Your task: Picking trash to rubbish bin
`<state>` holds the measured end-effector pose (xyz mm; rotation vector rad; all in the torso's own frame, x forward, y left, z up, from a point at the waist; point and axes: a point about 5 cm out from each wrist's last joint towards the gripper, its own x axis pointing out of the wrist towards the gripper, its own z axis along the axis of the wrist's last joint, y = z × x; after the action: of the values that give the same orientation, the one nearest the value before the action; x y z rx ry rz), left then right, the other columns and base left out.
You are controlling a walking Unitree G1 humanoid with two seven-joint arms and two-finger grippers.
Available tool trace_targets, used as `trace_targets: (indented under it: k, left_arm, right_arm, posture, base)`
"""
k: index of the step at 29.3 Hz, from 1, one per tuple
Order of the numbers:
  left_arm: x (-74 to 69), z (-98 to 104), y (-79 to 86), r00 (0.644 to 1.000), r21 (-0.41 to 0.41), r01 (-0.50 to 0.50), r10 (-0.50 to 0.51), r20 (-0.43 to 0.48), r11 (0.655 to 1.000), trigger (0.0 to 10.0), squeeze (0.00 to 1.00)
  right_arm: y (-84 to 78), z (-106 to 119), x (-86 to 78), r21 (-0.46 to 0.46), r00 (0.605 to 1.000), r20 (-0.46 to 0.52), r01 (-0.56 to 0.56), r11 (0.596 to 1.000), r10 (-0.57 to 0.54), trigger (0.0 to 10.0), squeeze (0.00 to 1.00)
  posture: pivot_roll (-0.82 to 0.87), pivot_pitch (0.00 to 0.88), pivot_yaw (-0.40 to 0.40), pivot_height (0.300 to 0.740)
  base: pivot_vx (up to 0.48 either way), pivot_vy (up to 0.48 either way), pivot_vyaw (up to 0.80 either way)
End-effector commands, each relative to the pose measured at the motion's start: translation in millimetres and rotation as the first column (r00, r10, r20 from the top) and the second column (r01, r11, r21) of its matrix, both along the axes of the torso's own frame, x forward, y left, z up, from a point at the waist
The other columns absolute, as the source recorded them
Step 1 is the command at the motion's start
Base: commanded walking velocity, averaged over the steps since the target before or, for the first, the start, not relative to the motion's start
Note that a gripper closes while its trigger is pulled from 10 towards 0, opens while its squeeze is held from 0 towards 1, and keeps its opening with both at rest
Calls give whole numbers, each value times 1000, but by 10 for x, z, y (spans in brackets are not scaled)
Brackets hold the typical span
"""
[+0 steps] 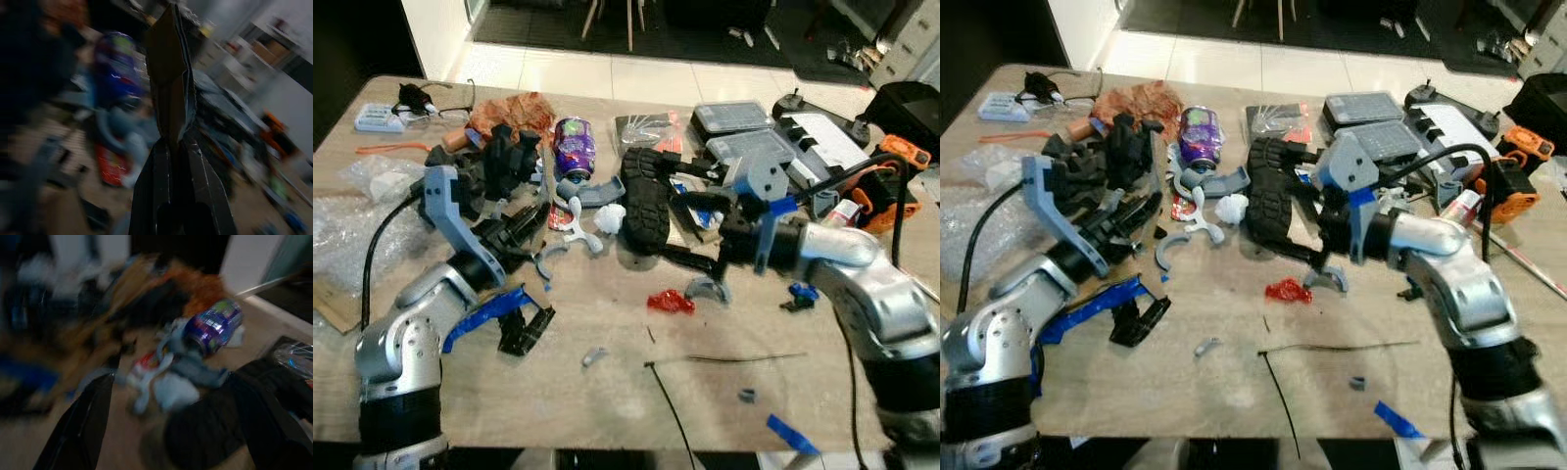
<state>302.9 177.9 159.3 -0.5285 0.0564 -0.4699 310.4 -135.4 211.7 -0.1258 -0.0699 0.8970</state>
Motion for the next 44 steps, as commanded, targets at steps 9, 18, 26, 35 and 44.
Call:
trace_targets:
  k: [9, 18, 26, 35, 44]
  left_arm:
    - [163, -33, -24, 994, 70, -92, 89, 57, 993, 10000, 0]
    - [263, -213, -14, 977, 202, -212, 203, 65, 956, 10000, 0]
    - [201, -325, -117, 970, 286, -236, 210, 121, 929, 10000, 0]
    - [120, -377, -137, 967, 330, -246, 205, 154, 912, 10000, 0]
    - [23, -442, -159, 966, 354, -245, 199, 162, 903, 10000, 0]
  right_arm:
    - [-59, -293, 142, 107, 969, -66, 244, 964, -238, 10000, 0]
    - [-79, -440, 80, 177, 918, -73, 398, 900, -391, 10000, 0]
    - [86, -569, 60, 141, 957, -18, 290, 946, -291, 10000, 0]
    - [47, -668, -21, 194, 973, -45, 231, 953, -227, 10000, 0]
    - [34, -699, -23, 210, 977, -50, 213, 954, -207, 10000, 0]
  posture:
    - [-9, 0, -19, 740]
    - [-20, 0, -2, 740]
    - [-10, 0, -14, 740]
    - [-3, 0, -16, 740]
    - [2, 0, -21, 740]
  base:
    - [0, 0, 0]
    - [0, 0, 0]
    - [-294, 0, 0]
    - [-295, 0, 0]
    - [-324, 0, 0]
